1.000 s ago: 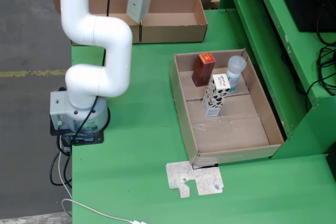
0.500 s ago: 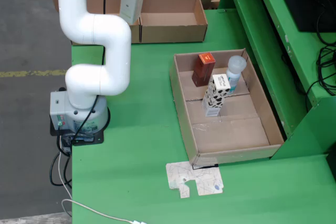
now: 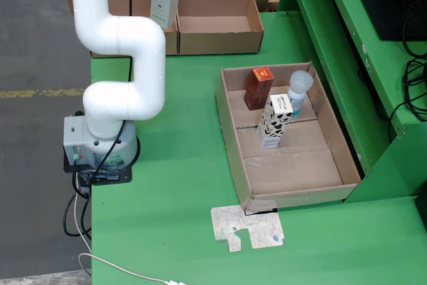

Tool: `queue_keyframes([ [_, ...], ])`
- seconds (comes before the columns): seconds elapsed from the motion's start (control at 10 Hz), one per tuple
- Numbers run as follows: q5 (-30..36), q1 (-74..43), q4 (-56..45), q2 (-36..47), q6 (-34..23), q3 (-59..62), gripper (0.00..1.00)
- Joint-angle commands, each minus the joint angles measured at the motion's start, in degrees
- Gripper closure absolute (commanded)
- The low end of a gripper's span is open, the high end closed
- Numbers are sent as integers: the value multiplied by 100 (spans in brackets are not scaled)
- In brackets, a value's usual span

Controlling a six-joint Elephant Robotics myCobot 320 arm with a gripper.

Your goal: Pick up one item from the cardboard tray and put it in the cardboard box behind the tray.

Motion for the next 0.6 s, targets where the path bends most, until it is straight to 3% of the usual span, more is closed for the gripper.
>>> queue_keyframes([
  [0.0,-181,127,357,-141,-319,123,100],
  [0.5,-228,318,279,-180,-714,123,100],
])
